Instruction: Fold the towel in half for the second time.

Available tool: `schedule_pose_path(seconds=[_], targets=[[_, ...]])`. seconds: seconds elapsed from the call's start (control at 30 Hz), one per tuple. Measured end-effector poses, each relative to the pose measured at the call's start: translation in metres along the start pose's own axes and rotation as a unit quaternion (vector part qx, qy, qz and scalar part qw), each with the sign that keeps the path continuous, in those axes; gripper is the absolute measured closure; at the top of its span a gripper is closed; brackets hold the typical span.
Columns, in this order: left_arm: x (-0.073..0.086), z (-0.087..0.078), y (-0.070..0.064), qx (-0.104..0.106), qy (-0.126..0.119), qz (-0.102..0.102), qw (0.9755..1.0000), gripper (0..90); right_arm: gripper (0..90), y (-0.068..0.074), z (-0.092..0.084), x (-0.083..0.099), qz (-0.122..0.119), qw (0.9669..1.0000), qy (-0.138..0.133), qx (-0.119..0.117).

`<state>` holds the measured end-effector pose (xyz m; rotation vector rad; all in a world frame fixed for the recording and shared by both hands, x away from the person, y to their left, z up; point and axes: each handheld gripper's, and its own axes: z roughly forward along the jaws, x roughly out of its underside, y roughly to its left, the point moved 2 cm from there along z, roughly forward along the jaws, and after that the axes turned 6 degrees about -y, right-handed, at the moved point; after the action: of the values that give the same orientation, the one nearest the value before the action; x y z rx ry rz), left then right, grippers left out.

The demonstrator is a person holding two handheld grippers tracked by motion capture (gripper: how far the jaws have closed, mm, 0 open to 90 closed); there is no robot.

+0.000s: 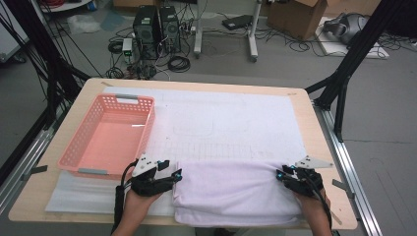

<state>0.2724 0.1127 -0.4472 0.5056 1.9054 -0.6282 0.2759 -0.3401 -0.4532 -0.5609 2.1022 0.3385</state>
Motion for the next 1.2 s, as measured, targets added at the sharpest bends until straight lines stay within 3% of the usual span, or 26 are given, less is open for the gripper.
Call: schedule_pose_path(seconds=[0.07, 0.17, 0.27, 0.33, 0.37, 0.43, 0.47, 0.53, 0.6, 0.67, 0.7, 0.73, 0.8, 0.83, 0.9, 0.97, 1.0, 1.07, 1.1, 1.2], targets=[[-0.001, 0.008, 0.003, 0.000, 0.012, -0.001, 0.9999, 40.6, 59.5, -0.006, -0.008, -0.001, 0.035, 0.9983, -0.035, -0.033], [0.000, 0.017, 0.007, -0.006, 0.031, 0.001, 0.9995, 39.8, 55.8, -0.011, -0.012, -0.004, 0.043, 0.9975, -0.053, -0.020], [0.003, 0.033, 0.014, -0.009, 0.071, -0.013, 0.9973, 39.9, 51.4, -0.015, -0.001, -0.004, 0.037, 0.9985, -0.039, -0.011], [0.002, 0.034, 0.015, -0.013, 0.077, -0.020, 0.9968, 41.2, 47.8, -0.015, 0.016, -0.002, 0.013, 0.9999, -0.009, 0.002], [0.003, 0.033, 0.015, -0.015, 0.076, -0.021, 0.9968, 46.2, 47.4, -0.016, 0.020, -0.001, 0.012, 0.9999, -0.003, 0.004], [0.003, 0.032, 0.013, -0.018, 0.069, -0.010, 0.9974, 73.3, 49.8, -0.020, 0.021, -0.005, 0.018, 0.9989, -0.007, 0.042], [0.003, 0.031, 0.011, -0.025, 0.064, 0.000, 0.9977, 77.9, 50.5, -0.021, 0.019, -0.004, 0.020, 0.9979, -0.008, 0.061], [0.003, 0.030, 0.009, -0.030, 0.059, 0.003, 0.9978, 80.3, 52.0, -0.023, 0.017, -0.003, 0.042, 0.9978, -0.012, 0.050], [0.003, 0.028, 0.010, -0.027, 0.052, -0.011, 0.9982, 76.4, 50.8, -0.022, 0.010, -0.002, 0.049, 0.9980, -0.024, 0.030], [0.003, 0.027, 0.012, -0.026, 0.053, -0.022, 0.9980, 57.6, 44.9, -0.021, 0.005, -0.002, 0.064, 0.9974, -0.034, -0.007], [0.004, 0.029, 0.013, 0.007, 0.072, -0.062, 0.9955, 48.8, 42.9, -0.021, 0.003, -0.001, 0.067, 0.9971, -0.030, -0.021], [0.005, 0.031, 0.011, 0.014, 0.077, -0.060, 0.9951, 43.4, 42.0, -0.020, 0.003, 0.002, 0.059, 0.9978, -0.017, -0.025], [0.005, 0.033, 0.005, 0.007, 0.078, -0.038, 0.9962, 40.0, 38.7, -0.018, 0.006, 0.007, 0.051, 0.9984, 0.007, -0.025], [0.005, 0.035, 0.002, 0.002, 0.081, -0.032, 0.9962, 39.3, 38.5, -0.018, 0.006, 0.008, 0.053, 0.9982, 0.001, -0.026], [0.005, 0.037, -0.002, -0.006, 0.083, -0.009, 0.9965, 43.5, 40.0, -0.018, 0.006, 0.007, 0.056, 0.9981, 0.003, -0.028], [0.006, 0.037, -0.006, 0.004, 0.087, 0.002, 0.9962, 60.3, 43.9, -0.016, 0.007, 0.007, 0.055, 0.9984, 0.005, -0.016], [0.006, 0.037, -0.009, 0.012, 0.088, 0.004, 0.9960, 70.5, 50.9, -0.015, 0.007, 0.006, 0.058, 0.9982, 0.005, -0.010], [0.007, 0.038, -0.014, 0.002, 0.085, 0.013, 0.9963, 77.1, 67.3, -0.011, 0.008, 0.005, 0.067, 0.9974, 0.007, -0.024], [0.006, 0.037, -0.014, 0.002, 0.085, 0.012, 0.9963, 78.2, 75.7, -0.008, 0.008, 0.004, 0.065, 0.9972, 0.011, -0.035], [0.004, 0.036, -0.007, 0.004, 0.074, -0.017, 0.9971, 80.5, 78.6, -0.007, 0.007, 0.002, 0.073, 0.9963, 0.017, -0.041]])
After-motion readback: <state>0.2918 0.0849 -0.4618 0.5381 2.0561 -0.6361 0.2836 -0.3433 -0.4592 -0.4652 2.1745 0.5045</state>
